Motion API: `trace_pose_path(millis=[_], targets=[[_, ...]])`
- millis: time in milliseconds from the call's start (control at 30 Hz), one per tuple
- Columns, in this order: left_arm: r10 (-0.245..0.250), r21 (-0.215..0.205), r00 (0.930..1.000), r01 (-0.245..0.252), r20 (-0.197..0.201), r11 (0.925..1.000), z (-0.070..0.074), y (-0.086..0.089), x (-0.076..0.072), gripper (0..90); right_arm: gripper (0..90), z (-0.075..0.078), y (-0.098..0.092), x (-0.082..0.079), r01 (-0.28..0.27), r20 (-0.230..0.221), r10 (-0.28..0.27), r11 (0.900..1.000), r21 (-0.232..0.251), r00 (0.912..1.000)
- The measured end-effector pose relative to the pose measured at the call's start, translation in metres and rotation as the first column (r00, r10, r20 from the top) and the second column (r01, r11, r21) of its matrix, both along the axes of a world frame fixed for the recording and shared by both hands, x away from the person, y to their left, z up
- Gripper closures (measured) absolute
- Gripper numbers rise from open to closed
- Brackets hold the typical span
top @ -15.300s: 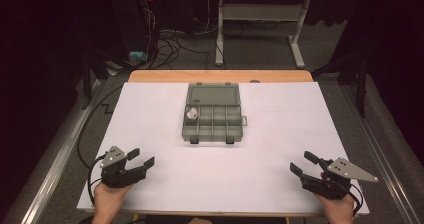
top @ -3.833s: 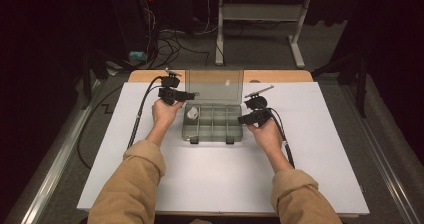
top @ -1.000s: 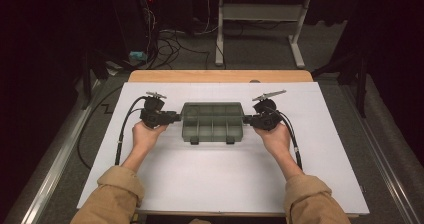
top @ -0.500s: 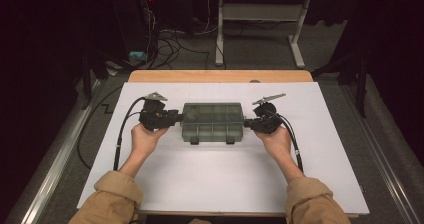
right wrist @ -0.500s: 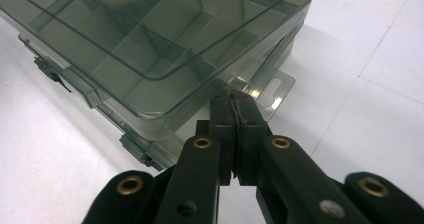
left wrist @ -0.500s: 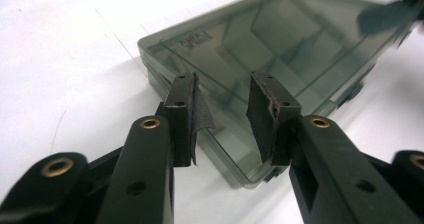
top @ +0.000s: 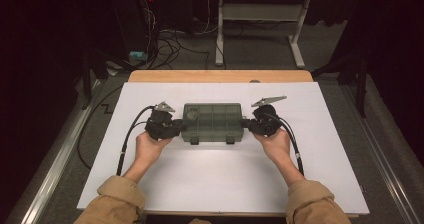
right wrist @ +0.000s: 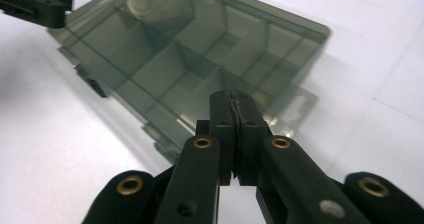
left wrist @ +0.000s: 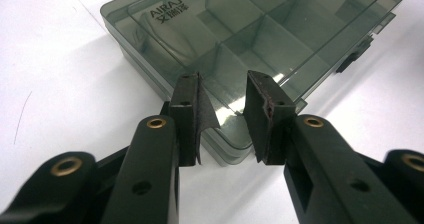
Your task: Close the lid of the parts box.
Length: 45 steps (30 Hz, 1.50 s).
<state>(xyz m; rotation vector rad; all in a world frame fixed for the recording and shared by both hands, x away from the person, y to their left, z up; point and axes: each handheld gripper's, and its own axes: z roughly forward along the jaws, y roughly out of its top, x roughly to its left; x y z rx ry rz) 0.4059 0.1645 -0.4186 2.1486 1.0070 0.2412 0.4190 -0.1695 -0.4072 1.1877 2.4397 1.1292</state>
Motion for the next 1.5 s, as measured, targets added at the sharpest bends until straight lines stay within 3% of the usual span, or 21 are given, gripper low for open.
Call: trace_pose_path(millis=[200, 267, 433, 533, 600, 700, 800, 900, 1033, 1200, 1400, 1500], targets=[[-0.005, -0.008, 1.0000, 0.005, 0.000, 1.0000, -0.007, 0.002, -0.003, 68.2, 90.0, -0.013, 0.010, -0.002, -0.023, -0.009, 0.022, 0.998, -0.050, 0.9997], [-0.002, 0.006, 1.0000, 0.002, 0.008, 1.0000, -0.010, 0.001, -0.004, 68.4, 90.0, -0.016, 0.012, -0.002, -0.029, -0.016, 0.028, 0.999, -0.027, 0.9995], [0.009, 0.001, 0.9997, -0.009, 0.022, 1.0000, -0.011, 0.001, -0.009, 69.1, 88.8, -0.015, 0.015, -0.005, -0.032, 0.017, 0.033, 0.997, -0.065, 0.9993], [0.009, -0.019, 0.9999, -0.009, 0.007, 0.9998, -0.007, 0.005, -0.012, 60.9, 83.6, -0.011, 0.010, -0.012, -0.037, 0.038, 0.038, 0.999, -0.022, 0.9986], [0.022, -0.040, 0.9992, -0.021, 0.032, 0.9990, -0.003, 0.011, -0.017, 57.6, 79.6, -0.006, 0.004, -0.019, -0.041, 0.068, 0.041, 0.999, -0.009, 0.9968], [0.050, -0.100, 0.9969, -0.044, 0.060, 0.9940, 0.004, 0.023, -0.027, 52.2, 72.5, -0.001, -0.013, -0.033, -0.012, 0.108, 0.014, 1.000, -0.014, 0.9941], [0.075, -0.160, 0.9929, -0.060, 0.092, 0.9854, 0.010, 0.039, -0.043, 50.2, 65.5, 0.000, -0.035, -0.047, 0.013, 0.126, -0.017, 0.999, 0.033, 0.9919], [0.090, -0.163, 0.9882, -0.069, 0.124, 0.9841, 0.012, 0.051, -0.059, 45.8, 59.9, -0.004, -0.060, -0.066, 0.037, 0.194, -0.045, 0.998, 0.042, 0.9800], [0.105, -0.189, 0.9843, -0.078, 0.142, 0.9790, 0.011, 0.065, -0.079, 44.0, 52.4, -0.009, -0.086, -0.083, 0.069, 0.202, -0.084, 0.994, 0.082, 0.9757], [0.153, -0.187, 0.9710, -0.119, 0.183, 0.9751, 0.000, 0.080, -0.099, 42.1, 45.6, -0.017, -0.114, -0.107, 0.109, 0.253, -0.136, 0.987, 0.119, 0.9577], [0.204, -0.204, 0.9629, -0.167, 0.177, 0.9646, -0.019, 0.098, -0.113, 39.2, 38.9, -0.029, -0.137, -0.129, 0.140, 0.288, -0.184, 0.976, 0.166, 0.9398], [0.228, -0.214, 0.9566, -0.188, 0.182, 0.9587, -0.027, 0.105, -0.119, 37.2, 36.9, -0.036, -0.146, -0.137, 0.155, 0.290, -0.203, 0.971, 0.180, 0.9355]])
